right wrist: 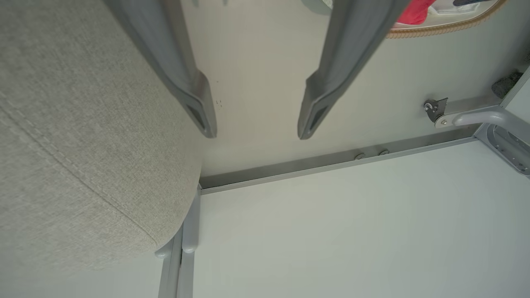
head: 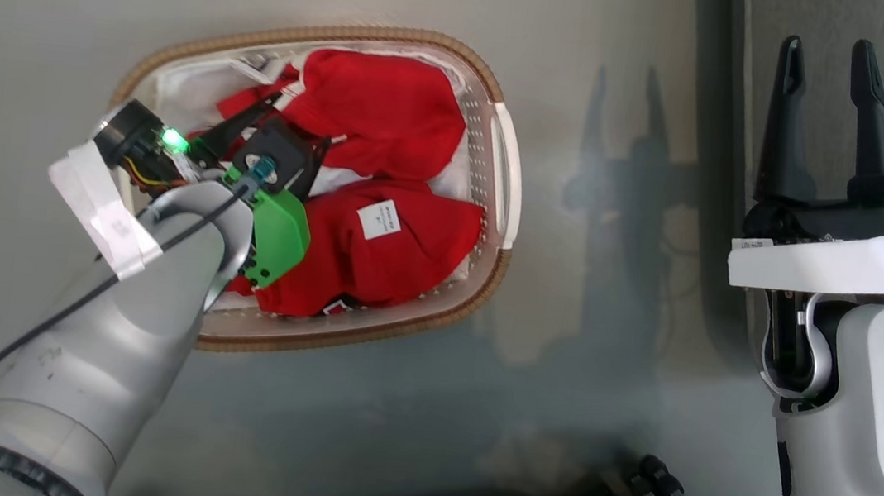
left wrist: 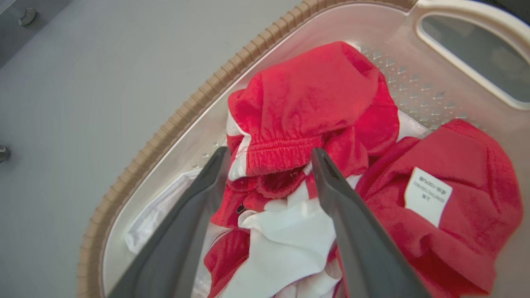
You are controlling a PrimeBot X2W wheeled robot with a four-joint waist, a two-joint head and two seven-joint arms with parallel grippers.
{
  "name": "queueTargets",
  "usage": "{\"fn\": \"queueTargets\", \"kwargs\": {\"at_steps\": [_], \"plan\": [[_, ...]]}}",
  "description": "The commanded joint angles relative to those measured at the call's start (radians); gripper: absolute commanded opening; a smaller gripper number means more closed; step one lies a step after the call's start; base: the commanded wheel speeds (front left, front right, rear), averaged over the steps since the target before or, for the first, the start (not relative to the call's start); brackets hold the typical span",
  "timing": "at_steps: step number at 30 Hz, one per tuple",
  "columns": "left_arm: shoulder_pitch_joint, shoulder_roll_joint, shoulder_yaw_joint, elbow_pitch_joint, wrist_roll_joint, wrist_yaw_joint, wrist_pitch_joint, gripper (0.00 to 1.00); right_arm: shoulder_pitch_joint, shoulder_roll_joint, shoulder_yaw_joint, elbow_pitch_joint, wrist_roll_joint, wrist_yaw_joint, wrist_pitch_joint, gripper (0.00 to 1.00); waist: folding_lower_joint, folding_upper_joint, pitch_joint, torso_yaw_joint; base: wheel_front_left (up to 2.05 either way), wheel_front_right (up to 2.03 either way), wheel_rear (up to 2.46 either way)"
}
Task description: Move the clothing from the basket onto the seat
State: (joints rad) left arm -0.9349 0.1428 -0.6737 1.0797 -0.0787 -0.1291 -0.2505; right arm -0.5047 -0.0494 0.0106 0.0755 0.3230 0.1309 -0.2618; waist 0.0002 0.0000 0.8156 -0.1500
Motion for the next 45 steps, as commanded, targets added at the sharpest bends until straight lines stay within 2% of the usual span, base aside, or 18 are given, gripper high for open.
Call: {"fn": "queueTargets", "kwargs": {"at_steps": [1, 8, 14, 15, 16, 19, 20, 26, 32, 38, 45], "plan": [[-0.04, 0.012, 0.003, 0.013, -0.013, -0.002, -0.001, 1.0, -0.018, -0.002, 0.005, -0.008, 0.009, 0.0, -0.005, 1.0, -0.0002, 0.0, 0.099, -0.077, 0.0, 0.0, 0.0], [-0.109, 0.019, -0.008, 0.083, -0.003, 0.013, 0.011, 1.0, -0.022, -0.002, 0.018, -0.015, 0.023, 0.0, -0.005, 1.0, -0.0002, 0.0, 0.118, -0.09, 0.0, 0.0, 0.0], [-0.128, 0.001, -0.006, 0.132, -0.018, 0.026, 0.019, 1.0, -0.017, -0.002, 0.016, -0.009, 0.026, 0.0, -0.005, 1.0, -0.0002, 0.0, 0.116, -0.087, 0.0, 0.0, 0.0], [-0.129, -0.002, -0.006, 0.138, -0.022, 0.025, 0.02, 0.8, -0.018, -0.002, 0.015, -0.007, 0.026, 0.0, -0.005, 1.0, -0.0002, 0.0, 0.114, -0.085, 0.0, 0.0, 0.0], [-0.13, -0.004, -0.006, 0.141, -0.024, 0.025, 0.02, 0.55, -0.019, -0.002, 0.014, -0.005, 0.025, 0.0, -0.005, 1.0, -0.0002, 0.0, 0.112, -0.084, 0.0, 0.0, 0.0], [-0.124, -0.015, -0.003, 0.143, -0.037, 0.023, 0.009, 0.09, -0.019, -0.002, 0.01, -0.001, 0.017, 0.0, -0.005, 1.0, -0.0002, 0.0, 0.101, -0.075, 0.0, 0.0, 0.0], [-0.12, -0.019, -0.003, 0.14, -0.042, 0.023, 0.006, 0.0, -0.017, -0.002, 0.008, 0.0, 0.014, 0.0, -0.005, 1.0, -0.0002, 0.0, 0.096, -0.071, 0.0, 0.0, 0.0], [-0.072, -0.041, -0.015, 0.112, -0.058, 0.016, -0.012, 0.0, 0.005, -0.003, -0.004, 0.014, -0.012, 0.0, -0.005, 1.0, -0.0002, 0.0, 0.038, -0.036, 0.0, 0.0, 0.0], [0.0, -0.054, -0.02, 0.028, -0.085, 0.007, -0.015, 0.0, 0.037, -0.003, -0.014, 0.037, -0.051, 0.0, -0.005, 1.0, -0.0002, 0.0, -0.062, 0.007, 0.0, 0.0, 0.0], [0.086, -0.056, -0.02, -0.113, -0.12, 0.0, -0.015, 0.0, 0.093, -0.003, -0.029, 0.072, -0.1, 0.0, -0.005, 1.0, -0.0002, 0.0, -0.208, 0.058, 0.0, 0.0, 0.0], [0.162, -0.028, -0.031, -0.261, -0.146, -0.002, -0.015, 0.0, 0.186, -0.003, -0.026, 0.12, -0.133, 0.0, -0.005, 1.0, -0.0002, 0.0, -0.41, 0.107, 0.0, 0.0, 0.0]]}}
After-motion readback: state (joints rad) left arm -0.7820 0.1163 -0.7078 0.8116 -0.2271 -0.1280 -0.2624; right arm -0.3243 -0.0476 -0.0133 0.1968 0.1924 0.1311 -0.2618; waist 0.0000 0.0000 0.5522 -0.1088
